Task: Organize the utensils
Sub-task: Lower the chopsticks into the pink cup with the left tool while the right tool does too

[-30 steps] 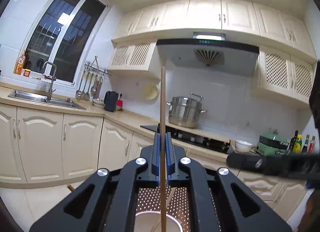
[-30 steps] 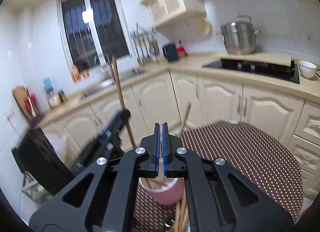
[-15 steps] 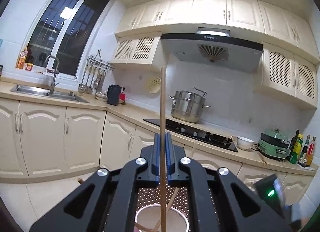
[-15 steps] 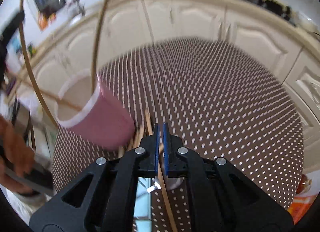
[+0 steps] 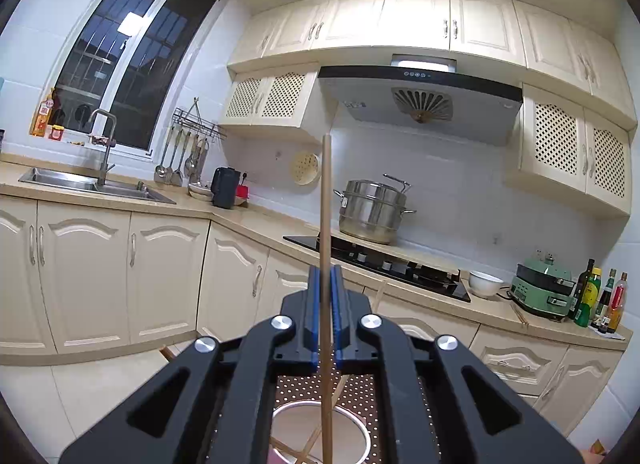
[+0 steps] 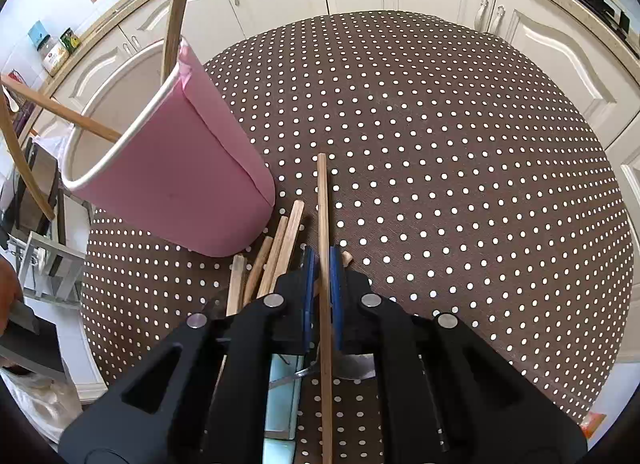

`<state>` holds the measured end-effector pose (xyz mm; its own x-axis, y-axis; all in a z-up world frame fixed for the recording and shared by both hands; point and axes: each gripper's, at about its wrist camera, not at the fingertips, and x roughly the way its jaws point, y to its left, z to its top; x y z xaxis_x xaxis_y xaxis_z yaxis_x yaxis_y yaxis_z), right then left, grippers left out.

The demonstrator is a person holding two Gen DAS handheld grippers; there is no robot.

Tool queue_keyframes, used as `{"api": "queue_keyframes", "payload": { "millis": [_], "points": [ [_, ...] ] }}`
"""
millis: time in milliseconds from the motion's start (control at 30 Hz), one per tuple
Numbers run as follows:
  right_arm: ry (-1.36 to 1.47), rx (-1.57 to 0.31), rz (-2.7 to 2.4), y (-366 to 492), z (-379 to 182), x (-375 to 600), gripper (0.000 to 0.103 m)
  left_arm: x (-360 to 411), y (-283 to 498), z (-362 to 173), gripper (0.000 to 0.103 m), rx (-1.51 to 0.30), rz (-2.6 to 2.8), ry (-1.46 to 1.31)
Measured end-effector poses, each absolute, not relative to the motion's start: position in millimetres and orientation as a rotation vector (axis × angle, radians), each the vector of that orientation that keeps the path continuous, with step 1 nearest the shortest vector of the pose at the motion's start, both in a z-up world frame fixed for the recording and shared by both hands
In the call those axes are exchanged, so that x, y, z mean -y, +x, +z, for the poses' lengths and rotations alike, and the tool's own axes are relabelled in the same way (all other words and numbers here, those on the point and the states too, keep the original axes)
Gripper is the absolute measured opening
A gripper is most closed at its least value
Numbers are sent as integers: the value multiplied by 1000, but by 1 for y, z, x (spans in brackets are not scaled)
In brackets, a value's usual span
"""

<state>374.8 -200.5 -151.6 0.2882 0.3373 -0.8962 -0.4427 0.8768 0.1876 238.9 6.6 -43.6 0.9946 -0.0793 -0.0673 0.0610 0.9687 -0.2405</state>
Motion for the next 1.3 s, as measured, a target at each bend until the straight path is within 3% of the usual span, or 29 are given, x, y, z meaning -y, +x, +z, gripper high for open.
{"api": "queue_keyframes", "payload": {
  "millis": [433, 933, 1100, 1300],
  "points": [
    [-48, -1045, 488, 377, -134, 221, 5, -9, 241, -45, 5, -83, -74, -260],
    [180, -387, 503, 324, 33, 243, 5, -6, 251, -45, 5, -10, -41, -267],
    [222, -260, 498, 321, 55, 237, 5, -2, 257, -47, 5, 29, -15, -260],
    [275, -199, 482, 327, 41, 225, 5, 2, 261, -56, 5, 19, -22, -238]
  ]
}}
